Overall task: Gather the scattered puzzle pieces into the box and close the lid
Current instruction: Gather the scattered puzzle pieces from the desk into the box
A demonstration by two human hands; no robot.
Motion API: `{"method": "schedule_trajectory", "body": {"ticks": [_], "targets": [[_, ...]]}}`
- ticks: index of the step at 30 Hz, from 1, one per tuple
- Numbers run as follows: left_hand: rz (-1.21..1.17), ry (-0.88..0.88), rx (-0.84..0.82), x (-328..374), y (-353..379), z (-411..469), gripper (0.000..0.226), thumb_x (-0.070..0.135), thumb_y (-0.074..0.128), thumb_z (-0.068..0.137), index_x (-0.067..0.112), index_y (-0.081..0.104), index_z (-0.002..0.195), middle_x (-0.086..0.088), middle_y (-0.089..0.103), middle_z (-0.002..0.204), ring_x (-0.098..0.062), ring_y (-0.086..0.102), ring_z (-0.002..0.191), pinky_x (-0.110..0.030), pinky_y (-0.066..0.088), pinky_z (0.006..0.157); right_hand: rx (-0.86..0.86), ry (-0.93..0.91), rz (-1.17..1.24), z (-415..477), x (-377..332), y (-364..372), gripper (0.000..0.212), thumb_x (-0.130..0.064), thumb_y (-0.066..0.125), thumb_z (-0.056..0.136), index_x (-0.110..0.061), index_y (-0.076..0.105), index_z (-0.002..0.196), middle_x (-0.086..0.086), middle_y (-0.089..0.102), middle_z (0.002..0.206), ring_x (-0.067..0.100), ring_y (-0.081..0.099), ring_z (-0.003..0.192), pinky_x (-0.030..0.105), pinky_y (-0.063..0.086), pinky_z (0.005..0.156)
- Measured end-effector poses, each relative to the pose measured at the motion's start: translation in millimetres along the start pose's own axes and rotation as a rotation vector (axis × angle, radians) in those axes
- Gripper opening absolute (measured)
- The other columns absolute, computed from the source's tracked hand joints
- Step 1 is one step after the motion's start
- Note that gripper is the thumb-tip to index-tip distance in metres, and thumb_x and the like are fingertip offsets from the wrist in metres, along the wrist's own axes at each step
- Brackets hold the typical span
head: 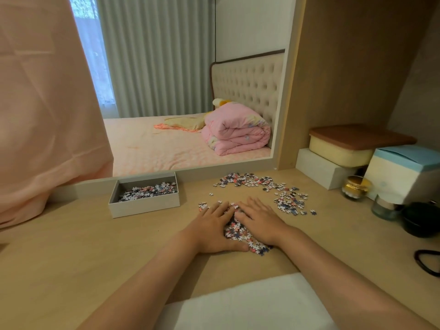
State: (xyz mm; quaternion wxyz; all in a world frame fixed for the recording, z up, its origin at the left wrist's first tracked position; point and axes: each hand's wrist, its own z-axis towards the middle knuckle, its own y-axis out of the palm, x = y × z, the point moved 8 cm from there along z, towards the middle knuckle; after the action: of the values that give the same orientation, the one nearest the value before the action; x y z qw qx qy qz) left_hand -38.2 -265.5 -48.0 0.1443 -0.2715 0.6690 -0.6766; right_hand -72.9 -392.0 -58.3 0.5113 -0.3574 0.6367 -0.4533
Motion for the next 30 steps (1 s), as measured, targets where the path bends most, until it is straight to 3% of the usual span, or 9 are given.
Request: {"method": "schedule_trajectory", "body": {"ticks": [6,12,15,18,20,23,27,30], "targets": [[-0.118,0.013,0.108,-24.8,-10.9,-30.7,0.101,0.078,0.053,0.077,0.03,0.012,0.156,0.008,0.01,0.163,-0.014,0.01,0.149,-0.031,0.01,0.121,0.016,-0.058,-0.001,-5.1,-52.5,17.4,0.063,-0.059,0.018,0.102,-0.032,0.008,0.159,-0.002,-0.002,0.167,0.018,-0.007,0.153,0.04,-0.002,0.123],[-0.178,-0.027,0.184,-59.4,-26.3,-74.5,0.084,0.066,0.064,0.079,0.029,0.036,0.148,0.01,0.033,0.154,-0.014,0.03,0.141,-0.029,0.025,0.115,0.061,-0.189,0.192,-4.9,-122.7,23.1,0.05,-0.041,0.031,0.106,-0.019,0.04,0.149,0.004,0.032,0.159,0.018,0.022,0.148,0.035,0.016,0.121],[-0.139,-0.088,0.164,-75.1,-28.3,-89.8,0.084,0.068,0.059,0.081,0.029,0.032,0.15,0.006,0.03,0.156,-0.017,0.028,0.141,-0.033,0.025,0.115,0.012,-0.146,0.418,-1.4,-133.3,19.5,0.041,-0.035,0.036,0.106,-0.02,0.054,0.139,0.0,0.052,0.142,0.018,0.045,0.133,0.032,0.035,0.107],[-0.112,-0.116,0.154,-73.5,-31.1,-94.9,0.09,0.074,0.051,0.082,0.03,0.023,0.154,0.004,0.017,0.162,-0.019,0.018,0.146,-0.037,0.017,0.119,0.004,-0.096,0.528,-4.0,-125.1,6.4,0.039,-0.032,0.036,0.106,-0.023,0.061,0.134,0.001,0.059,0.136,0.02,0.052,0.126,0.04,0.041,0.106],[-0.116,-0.104,0.127,-59.7,-30.3,-93.7,0.097,0.079,0.047,0.08,0.028,0.016,0.156,0.007,0.006,0.164,-0.019,0.008,0.149,-0.04,0.011,0.12,0.033,-0.07,0.526,-11.1,-113.1,-0.9,0.039,-0.032,0.035,0.106,-0.023,0.058,0.137,0.002,0.057,0.14,0.02,0.051,0.128,0.04,0.04,0.107],[-0.046,-0.083,0.014,-31.8,-15.8,-87.9,0.107,0.083,0.044,0.077,0.025,0.002,0.157,0.007,-0.009,0.164,-0.016,-0.008,0.15,-0.041,0.0,0.12,0.096,-0.01,0.316,-27.7,-94.4,0.9,0.043,-0.034,0.031,0.107,-0.018,0.05,0.142,0.004,0.049,0.147,0.022,0.044,0.135,0.036,0.034,0.11],[0.032,-0.065,-0.029,-19.1,-0.7,-80.4,0.104,0.083,0.041,0.079,0.026,-0.001,0.156,0.003,-0.009,0.164,-0.016,-0.012,0.15,-0.042,-0.005,0.122,0.043,0.082,0.074,-47.0,-85.7,27.8,0.063,-0.052,0.017,0.104,-0.017,0.02,0.157,0.006,0.009,0.166,0.022,0.003,0.153,0.041,0.004,0.123],[0.018,-0.056,0.021,-28.3,-4.0,-83.5,0.092,0.073,0.039,0.088,0.025,0.001,0.157,0.003,-0.006,0.164,-0.015,-0.009,0.15,-0.04,-0.004,0.122,0.028,0.098,0.039,-47.1,-97.0,37.1,0.075,-0.065,0.007,0.098,-0.022,0.005,0.159,0.003,-0.004,0.167,0.019,-0.009,0.153,0.045,-0.005,0.123]]}}
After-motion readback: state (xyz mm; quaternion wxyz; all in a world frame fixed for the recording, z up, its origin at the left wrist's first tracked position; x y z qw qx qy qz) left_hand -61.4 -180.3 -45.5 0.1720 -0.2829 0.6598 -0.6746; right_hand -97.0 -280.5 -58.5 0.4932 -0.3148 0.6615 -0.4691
